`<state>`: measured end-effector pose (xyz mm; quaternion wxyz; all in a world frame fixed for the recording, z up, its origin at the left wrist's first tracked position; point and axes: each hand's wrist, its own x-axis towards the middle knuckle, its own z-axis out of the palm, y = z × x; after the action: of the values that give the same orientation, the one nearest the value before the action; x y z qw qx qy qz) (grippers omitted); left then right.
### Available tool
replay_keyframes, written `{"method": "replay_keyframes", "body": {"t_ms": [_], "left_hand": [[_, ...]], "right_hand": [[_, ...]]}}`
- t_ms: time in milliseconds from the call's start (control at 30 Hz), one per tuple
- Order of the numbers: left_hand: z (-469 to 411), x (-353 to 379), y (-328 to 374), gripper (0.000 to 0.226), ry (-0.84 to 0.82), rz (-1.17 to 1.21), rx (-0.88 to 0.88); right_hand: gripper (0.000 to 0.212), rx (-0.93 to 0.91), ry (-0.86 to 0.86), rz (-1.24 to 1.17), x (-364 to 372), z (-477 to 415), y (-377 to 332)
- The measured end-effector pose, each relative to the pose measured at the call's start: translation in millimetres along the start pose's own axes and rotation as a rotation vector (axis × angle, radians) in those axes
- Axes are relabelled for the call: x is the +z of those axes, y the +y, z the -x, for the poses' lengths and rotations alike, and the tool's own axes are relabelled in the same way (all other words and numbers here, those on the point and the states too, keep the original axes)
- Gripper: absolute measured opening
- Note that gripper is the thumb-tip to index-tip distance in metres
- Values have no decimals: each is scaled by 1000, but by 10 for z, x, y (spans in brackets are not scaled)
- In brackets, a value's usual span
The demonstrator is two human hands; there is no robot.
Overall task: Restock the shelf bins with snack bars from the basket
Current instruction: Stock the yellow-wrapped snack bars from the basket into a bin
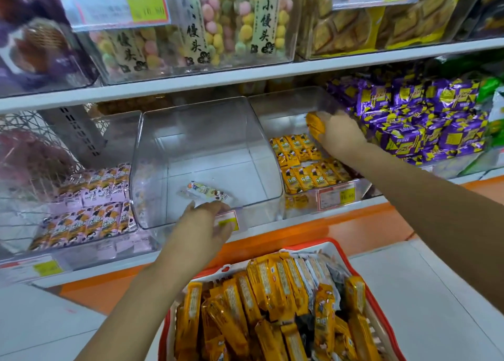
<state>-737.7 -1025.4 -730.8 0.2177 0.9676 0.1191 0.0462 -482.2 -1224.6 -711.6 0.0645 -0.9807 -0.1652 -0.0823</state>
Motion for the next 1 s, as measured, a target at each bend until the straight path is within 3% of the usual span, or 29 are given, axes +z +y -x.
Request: {"method": "replay_keyframes", "body": {"t_ms": [133,267,533,700,833,1000], "left_hand": [[-20,-17,-32,35,-18,11,25],[-46,12,-110,37,-34,5,31],[-55,36,-151,38,-32,18,53],[-102,-55,50,34,86,136,133],[-483,-186,438,32,163,68,264],[-1534,-66,998,37,-58,-138,340]], "right_hand": [[47,-13,-129,218,162,-240,-74],[47,-6,-144,305,283,-253,-159],[45,29,-184,229,317,-225,-93],[41,-28,-154,178,220,-197,-24],[42,-122,-84,190,-2,-172,74],[31,-153,-28,197,-167,-148,159]]}}
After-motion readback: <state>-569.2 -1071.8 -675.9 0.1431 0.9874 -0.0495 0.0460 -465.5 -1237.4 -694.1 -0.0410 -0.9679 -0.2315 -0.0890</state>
